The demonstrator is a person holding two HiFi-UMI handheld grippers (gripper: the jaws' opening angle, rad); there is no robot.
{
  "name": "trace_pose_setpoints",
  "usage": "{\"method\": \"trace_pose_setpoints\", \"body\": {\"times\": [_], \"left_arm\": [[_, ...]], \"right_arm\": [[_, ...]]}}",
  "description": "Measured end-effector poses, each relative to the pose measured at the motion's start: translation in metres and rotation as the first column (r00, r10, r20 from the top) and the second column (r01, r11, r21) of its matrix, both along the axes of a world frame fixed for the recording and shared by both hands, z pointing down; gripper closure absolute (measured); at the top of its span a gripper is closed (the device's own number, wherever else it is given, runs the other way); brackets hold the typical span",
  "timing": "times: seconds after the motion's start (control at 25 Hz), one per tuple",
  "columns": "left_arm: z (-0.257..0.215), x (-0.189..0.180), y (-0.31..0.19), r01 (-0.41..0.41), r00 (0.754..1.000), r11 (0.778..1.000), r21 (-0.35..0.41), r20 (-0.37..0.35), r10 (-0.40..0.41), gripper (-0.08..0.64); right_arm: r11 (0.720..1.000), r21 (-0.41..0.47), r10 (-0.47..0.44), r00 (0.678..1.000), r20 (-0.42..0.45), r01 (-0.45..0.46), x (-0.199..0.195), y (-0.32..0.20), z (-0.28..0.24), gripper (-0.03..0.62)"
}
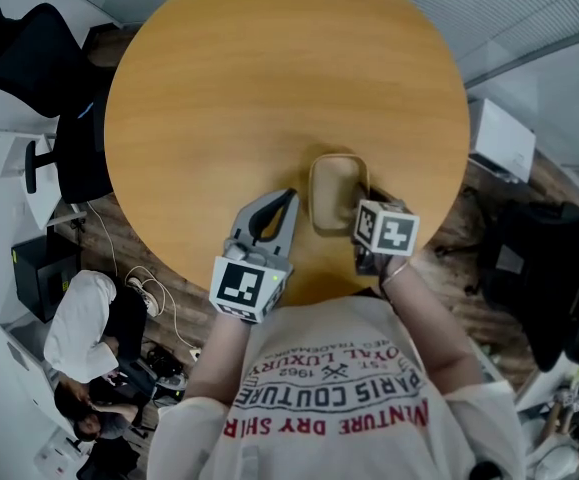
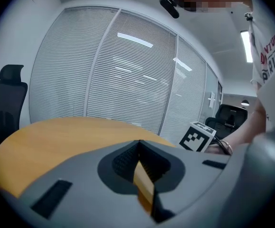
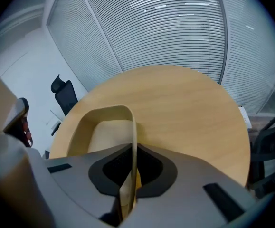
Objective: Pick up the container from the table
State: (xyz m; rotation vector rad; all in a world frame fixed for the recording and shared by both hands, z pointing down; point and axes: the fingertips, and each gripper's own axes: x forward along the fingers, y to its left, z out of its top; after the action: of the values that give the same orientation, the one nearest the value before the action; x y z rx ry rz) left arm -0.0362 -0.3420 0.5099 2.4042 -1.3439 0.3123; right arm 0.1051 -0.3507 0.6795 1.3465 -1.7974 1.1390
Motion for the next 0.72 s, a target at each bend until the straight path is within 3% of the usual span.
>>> {"method": "trace_pose_setpoints", "body": {"times": [0.2,0.36,0.72], "left_arm": [[-0.016,-0.010,0.000,0.034,0.999,0.999,0.031,0.000,-0.034,0.559],[-0.025,-0.024,0.005,0.052,0.999,0.997,0.061,0.013,-0.053,0.558],[-0.069,-0.039,0.009,0.121,0.992,0.980,0.156,0.000,-0.122,0.558]], "right_arm": [[0.995,0.100,-0.014,1.000,0.012,0.013,-0.003,-0.015,-0.038,0.586],[0.975,0.217,-0.046,0.998,0.033,0.038,-0.012,-0.026,-0.078,0.589],[0.868,0.481,-0.138,0.990,-0.002,0.122,-0.026,-0.036,-0.175,0.589]]}}
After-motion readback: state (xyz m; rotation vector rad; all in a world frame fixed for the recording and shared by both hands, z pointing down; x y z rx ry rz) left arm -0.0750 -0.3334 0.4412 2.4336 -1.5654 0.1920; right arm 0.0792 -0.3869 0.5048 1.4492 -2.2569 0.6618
